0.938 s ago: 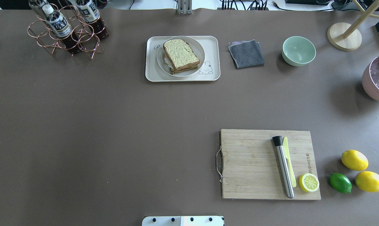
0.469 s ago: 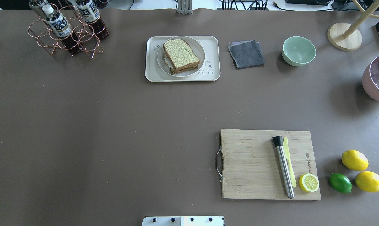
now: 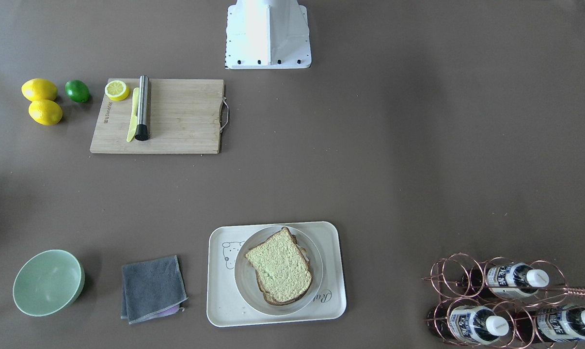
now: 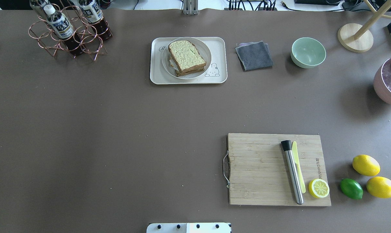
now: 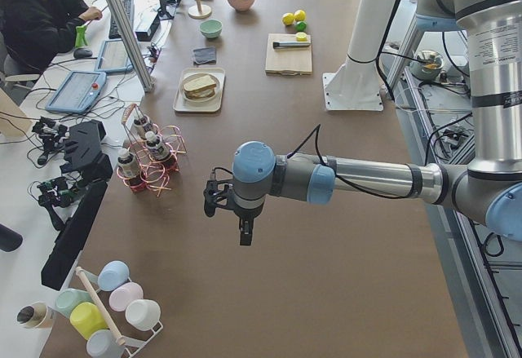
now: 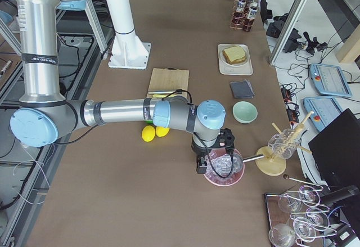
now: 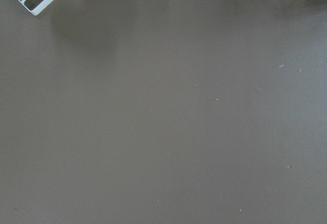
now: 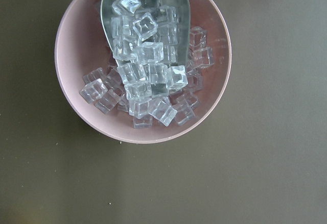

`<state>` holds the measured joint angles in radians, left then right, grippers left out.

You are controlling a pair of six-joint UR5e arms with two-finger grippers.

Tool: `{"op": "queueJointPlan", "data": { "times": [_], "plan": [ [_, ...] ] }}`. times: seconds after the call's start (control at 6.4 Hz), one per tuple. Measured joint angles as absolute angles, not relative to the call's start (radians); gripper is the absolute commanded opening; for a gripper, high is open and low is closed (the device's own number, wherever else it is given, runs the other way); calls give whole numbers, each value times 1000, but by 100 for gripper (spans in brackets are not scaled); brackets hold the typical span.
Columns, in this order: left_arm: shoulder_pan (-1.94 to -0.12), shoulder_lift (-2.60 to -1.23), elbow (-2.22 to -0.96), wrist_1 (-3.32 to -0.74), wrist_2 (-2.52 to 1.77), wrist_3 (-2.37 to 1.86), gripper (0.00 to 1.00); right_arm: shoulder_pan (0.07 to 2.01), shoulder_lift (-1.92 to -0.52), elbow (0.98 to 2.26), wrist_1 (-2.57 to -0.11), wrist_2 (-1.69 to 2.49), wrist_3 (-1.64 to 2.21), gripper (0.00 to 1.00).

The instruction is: Make sandwich and place on tray

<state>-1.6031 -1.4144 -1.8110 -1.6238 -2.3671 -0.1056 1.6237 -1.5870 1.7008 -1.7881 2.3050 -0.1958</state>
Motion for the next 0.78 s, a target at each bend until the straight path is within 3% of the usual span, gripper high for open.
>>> {"op": "queueJointPlan", "data": {
  "times": [0.78],
  "plan": [
    [-1626,-1442,-1764,-1596,-2356,-52,98,1630,-1610,1700,-1787,2298,-184,99]
  ]
}}
